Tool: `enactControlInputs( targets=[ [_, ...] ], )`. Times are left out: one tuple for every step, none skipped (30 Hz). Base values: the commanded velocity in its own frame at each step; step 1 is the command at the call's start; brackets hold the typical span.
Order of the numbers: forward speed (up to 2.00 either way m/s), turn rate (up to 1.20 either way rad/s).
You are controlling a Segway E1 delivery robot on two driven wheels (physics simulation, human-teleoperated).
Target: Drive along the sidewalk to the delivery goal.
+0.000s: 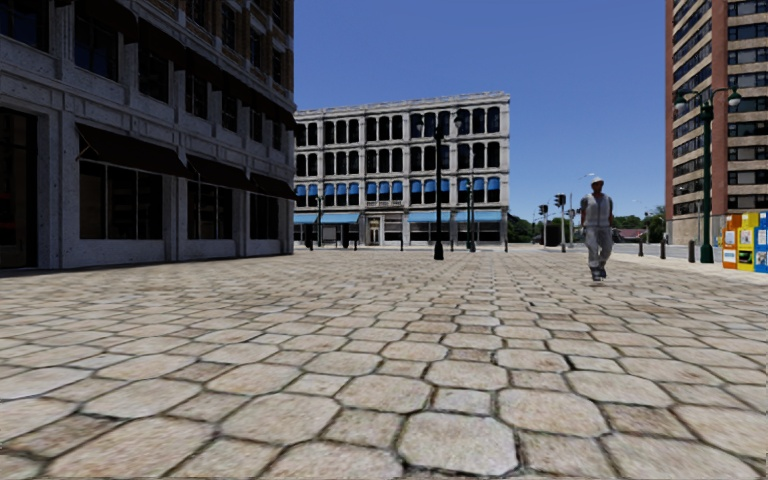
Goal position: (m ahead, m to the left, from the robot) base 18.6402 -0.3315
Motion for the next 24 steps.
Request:
enactControlInputs(
  targets=[
    [2.00,0.00],
    [2.00,0.00],
    [2.00,0.00],
    [2.00,0.00],
    [2.00,0.00],
    [2.00,0.00],
    [2.00,0.00],
    [2.00,0.00],
    [2.00,0.00],
    [2.00,0.00],
    [2.00,0.00],
    [2.00,0.00],
    [2.00,0.00],
    [2.00,0.00],
    [2.00,0.00],
    [2.00,0.00],
    [2.00,0.00],
    [2.00,0.00],
    [2.00,0.00],
    [2.00,0.00],
    [2.00,0.00],
    [2.00,0.00],
    [2.00,0.00],
    [2.00,0.00]
  ],
)
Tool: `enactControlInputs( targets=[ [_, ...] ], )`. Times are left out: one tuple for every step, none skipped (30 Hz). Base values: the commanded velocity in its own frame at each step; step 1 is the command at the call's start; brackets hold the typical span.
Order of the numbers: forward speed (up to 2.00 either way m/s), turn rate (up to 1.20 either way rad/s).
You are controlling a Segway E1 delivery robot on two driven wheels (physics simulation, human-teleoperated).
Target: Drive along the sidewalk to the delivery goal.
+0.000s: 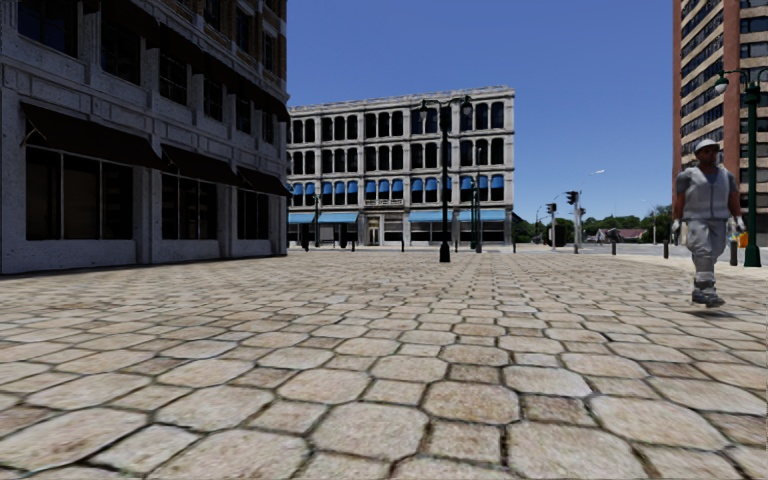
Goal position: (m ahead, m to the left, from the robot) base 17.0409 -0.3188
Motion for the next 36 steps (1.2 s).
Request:
enactControlInputs(
  targets=[
    [2.00,0.00],
    [2.00,0.00],
    [2.00,0.00],
    [2.00,0.00],
    [2.00,0.00],
    [2.00,0.00],
    [2.00,0.00],
    [2.00,0.00],
    [2.00,0.00],
    [2.00,0.00],
    [2.00,0.00],
    [2.00,0.00],
    [2.00,0.00],
    [2.00,0.00],
    [2.00,0.00],
    [2.00,0.00],
    [2.00,0.00],
    [2.00,0.00],
    [2.00,0.00],
    [2.00,0.00],
    [2.00,0.00],
    [2.00,0.00],
    [2.00,0.00],
    [2.00,0.00],
    [2.00,0.00],
    [2.00,0.00],
    [2.00,0.00],
    [2.00,0.00],
    [2.00,0.00],
    [2.00,0.00],
    [2.00,0.00],
    [2.00,0.00],
    [2.00,0.00],
    [2.00,0.00],
    [2.00,0.00],
    [2.00,0.00]
  ],
)
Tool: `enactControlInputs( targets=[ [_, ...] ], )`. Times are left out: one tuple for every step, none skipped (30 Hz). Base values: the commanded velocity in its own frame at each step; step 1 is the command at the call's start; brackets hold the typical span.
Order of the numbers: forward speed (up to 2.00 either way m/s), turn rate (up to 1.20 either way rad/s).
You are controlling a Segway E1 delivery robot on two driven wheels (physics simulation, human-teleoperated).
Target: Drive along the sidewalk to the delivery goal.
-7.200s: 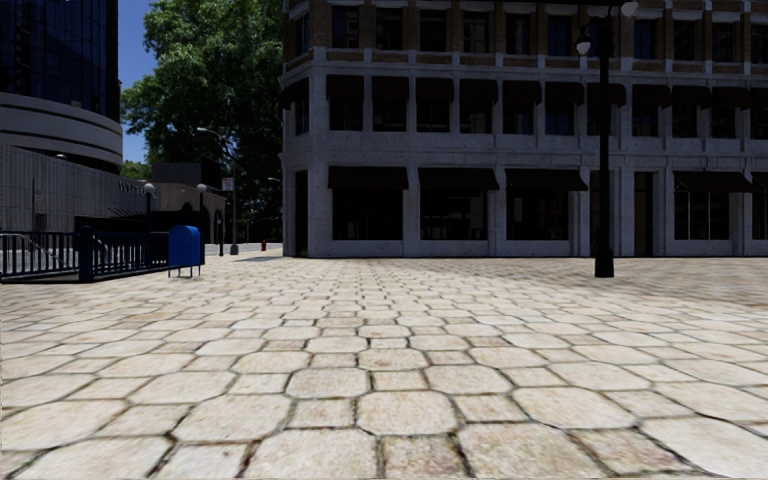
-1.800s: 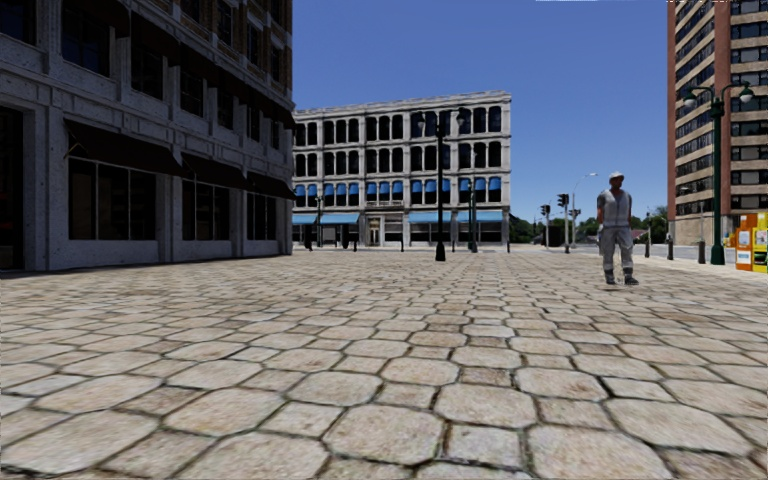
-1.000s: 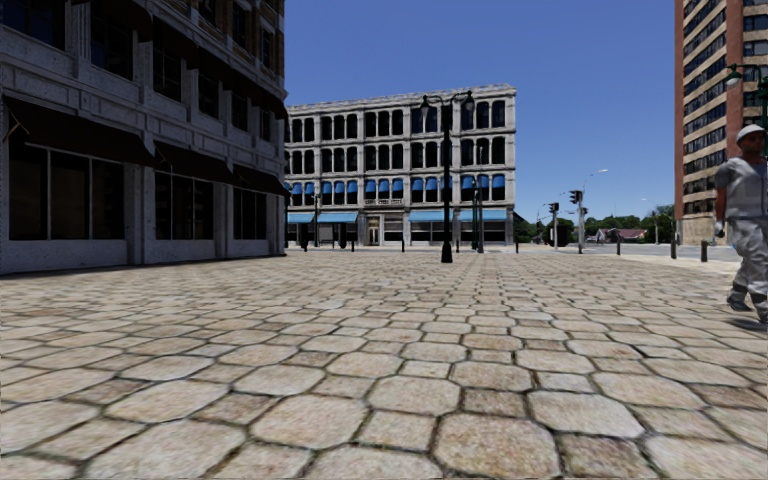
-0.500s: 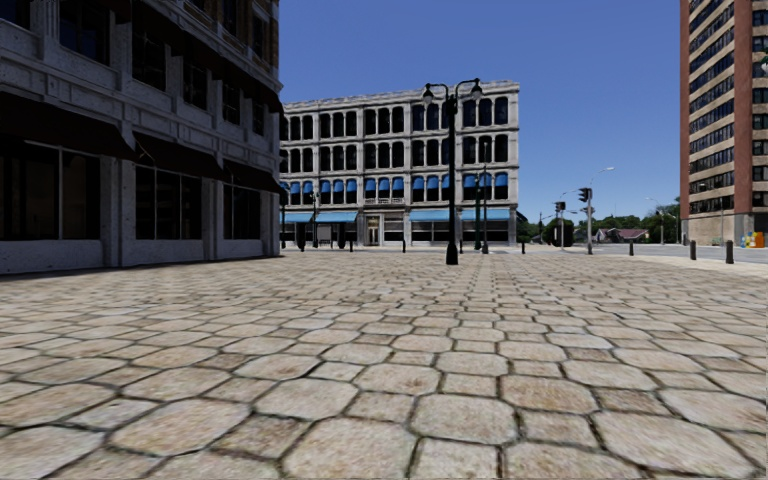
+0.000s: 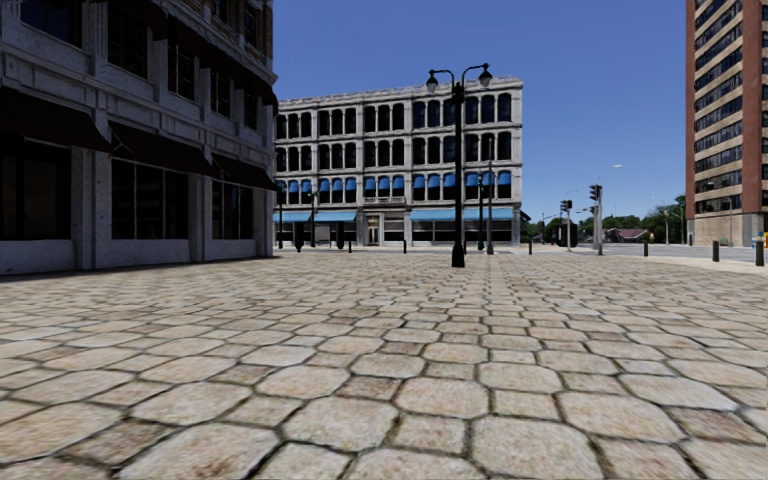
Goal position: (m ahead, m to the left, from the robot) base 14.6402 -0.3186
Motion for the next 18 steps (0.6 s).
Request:
enactControlInputs(
  targets=[
    [2.00,0.00],
    [2.00,0.00],
    [2.00,0.00],
    [2.00,0.00],
    [2.00,0.00],
    [2.00,0.00],
    [2.00,0.00],
    [2.00,0.00],
    [2.00,0.00],
    [2.00,0.00],
    [2.00,0.00],
    [2.00,0.00],
    [2.00,0.00],
    [2.00,0.00],
    [2.00,0.00],
    [2.00,0.00],
    [2.00,0.00],
    [2.00,0.00]
  ],
)
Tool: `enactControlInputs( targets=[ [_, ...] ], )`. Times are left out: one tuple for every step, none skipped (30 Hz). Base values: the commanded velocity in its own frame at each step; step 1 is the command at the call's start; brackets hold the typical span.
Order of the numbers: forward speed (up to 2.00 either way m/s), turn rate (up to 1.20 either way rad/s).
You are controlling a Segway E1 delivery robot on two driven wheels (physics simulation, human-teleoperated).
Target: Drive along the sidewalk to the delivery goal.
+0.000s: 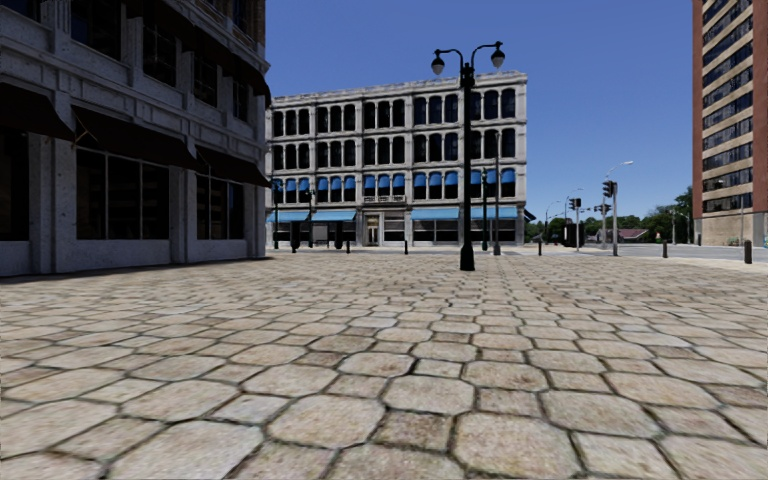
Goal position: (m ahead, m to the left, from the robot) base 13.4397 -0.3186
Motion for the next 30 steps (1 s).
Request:
enactControlInputs(
  targets=[
    [2.00,0.00],
    [2.00,0.00],
    [2.00,0.00],
    [2.00,0.00],
    [2.00,0.00],
    [2.00,0.00],
    [2.00,0.00],
    [2.00,0.00],
    [2.00,0.00],
    [2.00,0.00],
    [2.00,0.00],
    [2.00,0.00],
    [2.00,0.00],
    [2.00,0.00],
    [2.00,0.00],
    [2.00,0.00],
    [2.00,0.00],
    [2.00,0.00],
    [2.00,0.00],
    [2.00,0.00],
    [2.00,0.00],
    [2.00,0.00],
    [2.00,0.00],
    [2.00,0.00],
    [2.00,0.00],
    [2.00,0.00],
    [2.00,0.00],
    [2.00,0.00],
    [2.00,0.00],
    [2.00,0.00]
  ],
)
